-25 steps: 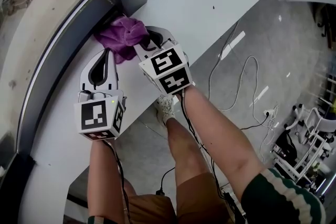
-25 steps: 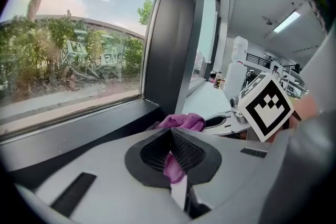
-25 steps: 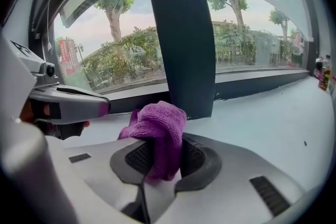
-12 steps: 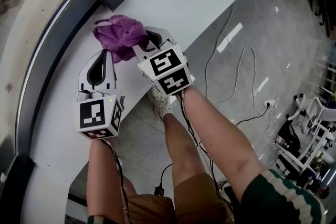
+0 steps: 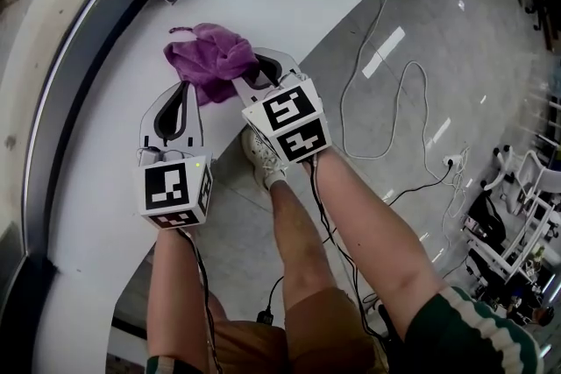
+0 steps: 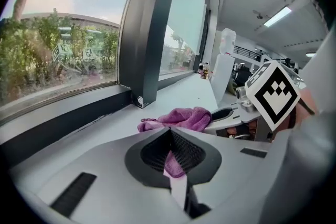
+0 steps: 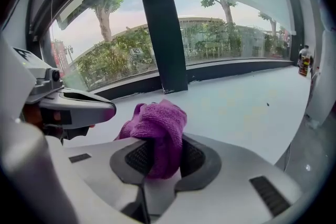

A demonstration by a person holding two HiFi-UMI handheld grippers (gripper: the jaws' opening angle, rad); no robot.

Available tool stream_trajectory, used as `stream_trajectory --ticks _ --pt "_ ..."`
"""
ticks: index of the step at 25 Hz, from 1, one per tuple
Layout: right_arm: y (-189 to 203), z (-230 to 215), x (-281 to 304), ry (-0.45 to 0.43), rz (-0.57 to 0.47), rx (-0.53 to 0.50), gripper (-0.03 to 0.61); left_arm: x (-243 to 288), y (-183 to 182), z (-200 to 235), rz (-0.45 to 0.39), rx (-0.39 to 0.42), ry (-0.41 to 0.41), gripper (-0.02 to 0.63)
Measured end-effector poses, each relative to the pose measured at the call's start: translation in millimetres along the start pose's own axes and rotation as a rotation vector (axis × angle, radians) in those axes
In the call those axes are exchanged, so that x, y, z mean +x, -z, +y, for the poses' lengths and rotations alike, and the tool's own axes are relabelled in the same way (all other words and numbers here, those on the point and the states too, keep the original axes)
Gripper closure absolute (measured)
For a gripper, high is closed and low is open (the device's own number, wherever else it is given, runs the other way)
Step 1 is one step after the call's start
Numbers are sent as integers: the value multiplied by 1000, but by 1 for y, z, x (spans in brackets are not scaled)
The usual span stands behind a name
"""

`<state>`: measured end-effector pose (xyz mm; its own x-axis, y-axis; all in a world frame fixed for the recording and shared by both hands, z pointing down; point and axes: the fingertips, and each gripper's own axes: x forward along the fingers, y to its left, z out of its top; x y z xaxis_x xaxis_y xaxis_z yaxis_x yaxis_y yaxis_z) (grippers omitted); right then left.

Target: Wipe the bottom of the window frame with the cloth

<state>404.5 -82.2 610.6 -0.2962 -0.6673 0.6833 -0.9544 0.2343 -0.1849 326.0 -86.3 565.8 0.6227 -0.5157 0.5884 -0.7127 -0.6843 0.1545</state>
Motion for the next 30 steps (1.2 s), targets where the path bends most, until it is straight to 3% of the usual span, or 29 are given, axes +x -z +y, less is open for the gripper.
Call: stream_trajectory --ticks 4,14,24,30 --pt "-2 1 -8 6 12 10 476 -4 -3 -2 8 35 -2 604" --pt "13 -1 -27 15 33 23 476 -6 9 -14 44 -37 -25 604" --pt "42 -7 -52 26 43 36 476 -5 23 -43 68 -12 -2 604" --pt "35 2 -45 20 52 -17 476 -11 23 -36 76 -11 1 604"
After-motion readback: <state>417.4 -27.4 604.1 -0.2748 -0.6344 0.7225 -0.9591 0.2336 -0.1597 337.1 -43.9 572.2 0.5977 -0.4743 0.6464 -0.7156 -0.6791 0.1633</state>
